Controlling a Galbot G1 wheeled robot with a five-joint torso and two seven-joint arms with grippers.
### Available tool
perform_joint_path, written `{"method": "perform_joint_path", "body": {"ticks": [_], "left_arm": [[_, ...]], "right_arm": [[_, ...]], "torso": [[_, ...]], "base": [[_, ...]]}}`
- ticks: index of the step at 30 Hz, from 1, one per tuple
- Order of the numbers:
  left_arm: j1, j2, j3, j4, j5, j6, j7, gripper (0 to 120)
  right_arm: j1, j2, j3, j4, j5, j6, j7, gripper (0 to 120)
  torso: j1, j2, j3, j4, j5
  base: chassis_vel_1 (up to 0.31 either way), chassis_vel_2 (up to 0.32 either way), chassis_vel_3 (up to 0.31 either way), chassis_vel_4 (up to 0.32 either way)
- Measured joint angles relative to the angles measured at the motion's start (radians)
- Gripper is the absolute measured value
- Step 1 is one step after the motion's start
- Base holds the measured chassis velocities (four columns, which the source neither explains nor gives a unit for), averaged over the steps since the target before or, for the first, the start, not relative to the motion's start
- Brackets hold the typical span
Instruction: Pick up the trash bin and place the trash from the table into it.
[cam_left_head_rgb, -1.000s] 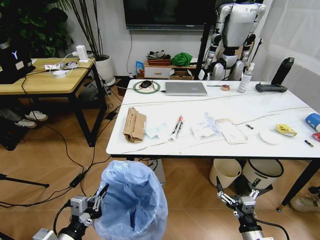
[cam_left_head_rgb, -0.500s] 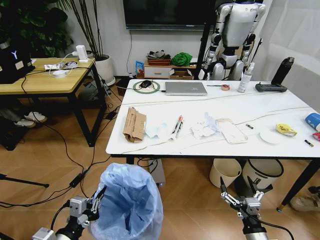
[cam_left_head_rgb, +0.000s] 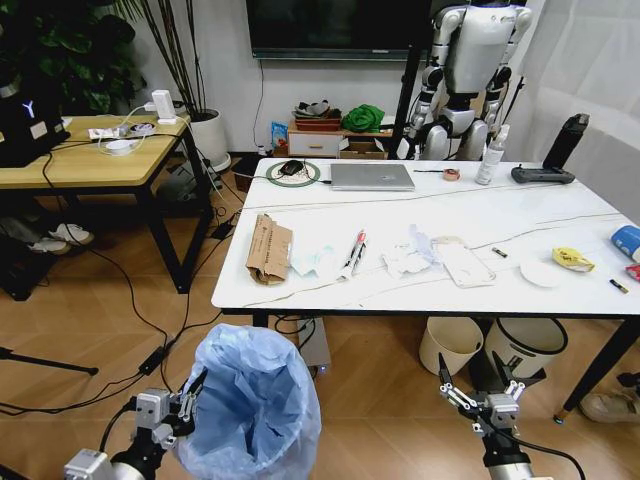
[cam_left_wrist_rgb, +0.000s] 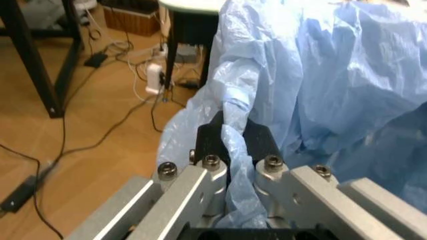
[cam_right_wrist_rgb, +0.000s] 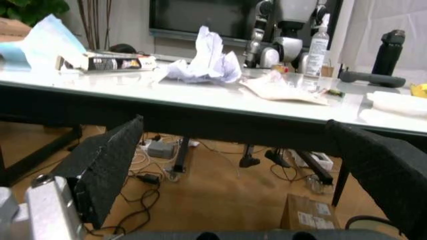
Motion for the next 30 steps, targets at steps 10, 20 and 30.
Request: {"method": "perform_joint_path", "body": {"ticks": [10, 20, 30], "left_arm": [[0.069, -0.015, -0.031, -0.016, -0.054, 0.029, -0.029, 0], [0.147, -0.049, -0.075, -0.076, -0.064, 0.035, -0.046, 0], [0.201, -0.113, -0.158, -0.101, -0.05, 0.03, -0.052, 0]], "right_arm": [[-0.007, -0.152, -0.096, 0.237, 0.369, -0.224, 0.099, 100], [0.183, -0.472, -0.138, 0.335, 0.55, -0.454, 0.334, 100], [0.673, -0.5, -0.463, 0.164, 0.714, -0.872, 0.612, 100]], "torso": [[0.0, -0.001, -0.001, 0.0, -0.0002], [-0.001, -0.002, -0.001, 0.0002, 0.0002], [-0.001, -0.002, -0.001, 0.0003, -0.0001]], "base": [[0.0, 0.0, 0.0, 0.0], [0.0, 0.0, 0.0, 0.0], [0.0, 0.0, 0.0, 0.0]]}}
